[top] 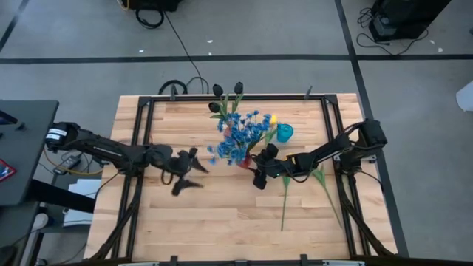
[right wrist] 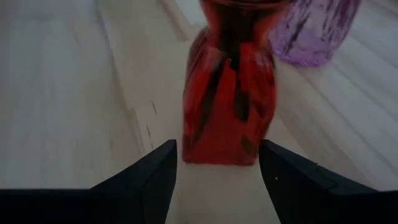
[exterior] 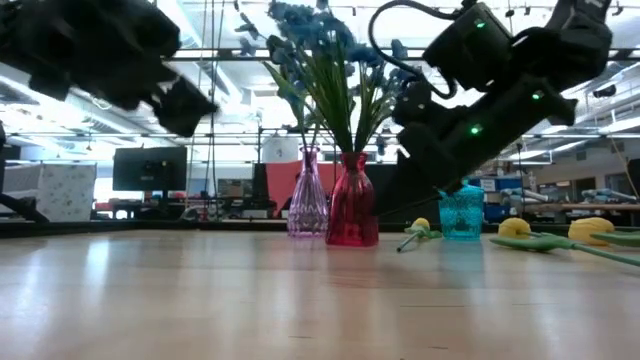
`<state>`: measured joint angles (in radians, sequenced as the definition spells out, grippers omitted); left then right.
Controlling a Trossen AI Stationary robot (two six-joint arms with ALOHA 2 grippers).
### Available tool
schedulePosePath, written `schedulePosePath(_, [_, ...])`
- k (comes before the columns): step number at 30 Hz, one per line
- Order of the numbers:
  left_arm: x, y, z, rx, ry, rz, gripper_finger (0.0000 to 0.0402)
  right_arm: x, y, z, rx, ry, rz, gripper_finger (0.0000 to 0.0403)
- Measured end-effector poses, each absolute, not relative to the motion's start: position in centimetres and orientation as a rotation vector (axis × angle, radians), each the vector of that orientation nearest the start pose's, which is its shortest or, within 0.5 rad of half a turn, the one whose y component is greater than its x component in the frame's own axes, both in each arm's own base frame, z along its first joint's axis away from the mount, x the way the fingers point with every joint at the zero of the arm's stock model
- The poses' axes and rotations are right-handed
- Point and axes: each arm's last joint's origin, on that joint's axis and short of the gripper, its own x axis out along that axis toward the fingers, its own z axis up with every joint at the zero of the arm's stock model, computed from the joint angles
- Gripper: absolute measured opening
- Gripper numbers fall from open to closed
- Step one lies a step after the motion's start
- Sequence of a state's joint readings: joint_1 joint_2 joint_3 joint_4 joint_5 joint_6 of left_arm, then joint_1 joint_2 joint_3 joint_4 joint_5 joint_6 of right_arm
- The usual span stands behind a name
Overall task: Sort flowers into vase by color
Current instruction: Adjust the red vase
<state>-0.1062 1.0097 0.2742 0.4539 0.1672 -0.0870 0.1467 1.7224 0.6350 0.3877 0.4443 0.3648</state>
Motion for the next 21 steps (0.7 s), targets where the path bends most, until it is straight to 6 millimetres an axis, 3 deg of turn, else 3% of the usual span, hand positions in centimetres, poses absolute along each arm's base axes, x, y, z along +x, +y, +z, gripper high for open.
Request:
schedulePosePath(3, [18.8, -3.5, 18.5, -0.16, 0.289, -0.443, 0.0283, 30.9, 3.3, 11.5, 0.121, 0.599, -0.39, 0.0236])
schedulePosePath(9, [18.2, -5.0, 19.0, -0.203, 0.292, -0.565, 0.0282, 33.4, 3.2, 11.0, 0.071, 0.589, -0.371, 0.0236])
schedulePosePath(21, [17.5, -7.1, 18.7, -0.247, 0.349, -0.582, 0.0282, 39.1, 2.3, 11.7, -0.003, 0.524, -0.34, 0.0236])
